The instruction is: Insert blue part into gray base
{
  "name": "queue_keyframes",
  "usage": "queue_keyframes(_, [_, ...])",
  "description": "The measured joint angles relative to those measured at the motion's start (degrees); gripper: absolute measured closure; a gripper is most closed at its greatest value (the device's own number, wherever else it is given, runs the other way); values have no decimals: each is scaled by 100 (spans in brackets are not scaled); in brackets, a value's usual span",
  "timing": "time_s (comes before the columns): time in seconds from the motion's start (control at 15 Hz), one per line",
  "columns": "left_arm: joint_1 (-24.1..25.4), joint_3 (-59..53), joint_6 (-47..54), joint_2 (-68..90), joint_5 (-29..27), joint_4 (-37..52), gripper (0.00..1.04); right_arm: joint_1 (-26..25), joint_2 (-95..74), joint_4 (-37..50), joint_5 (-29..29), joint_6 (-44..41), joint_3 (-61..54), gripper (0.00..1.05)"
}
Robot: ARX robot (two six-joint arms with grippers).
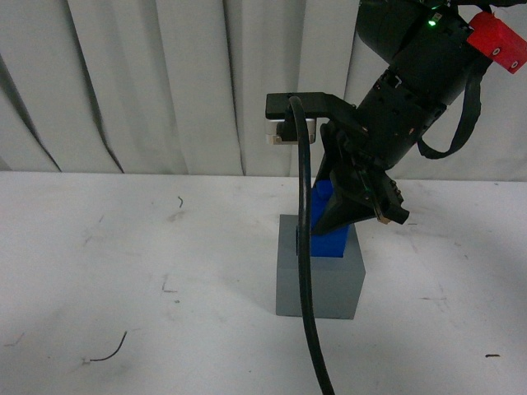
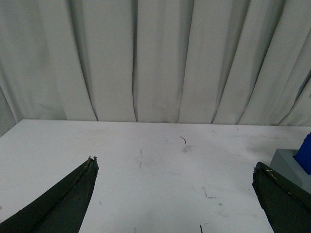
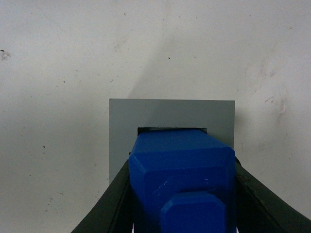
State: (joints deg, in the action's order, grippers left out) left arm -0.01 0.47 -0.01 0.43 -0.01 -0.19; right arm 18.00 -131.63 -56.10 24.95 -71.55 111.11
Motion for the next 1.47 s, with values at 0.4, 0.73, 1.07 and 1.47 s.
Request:
queue_keyframes(0.4, [0, 0, 0, 0, 0, 0, 7, -2, 173, 61, 175, 68, -223, 6])
queue_keyframes(0.73, [0, 0, 2, 0, 0, 0, 7, -219, 868, 1150, 494, 428, -896, 6])
queue_keyframes(1.07, [0, 0, 0, 0, 2, 0, 7, -459, 2295, 4098, 1099, 1694, -2579, 6])
queue_keyframes(1.47, [0, 0, 2, 0, 0, 0, 7, -1198, 3897, 8223, 470, 4240, -5287, 6])
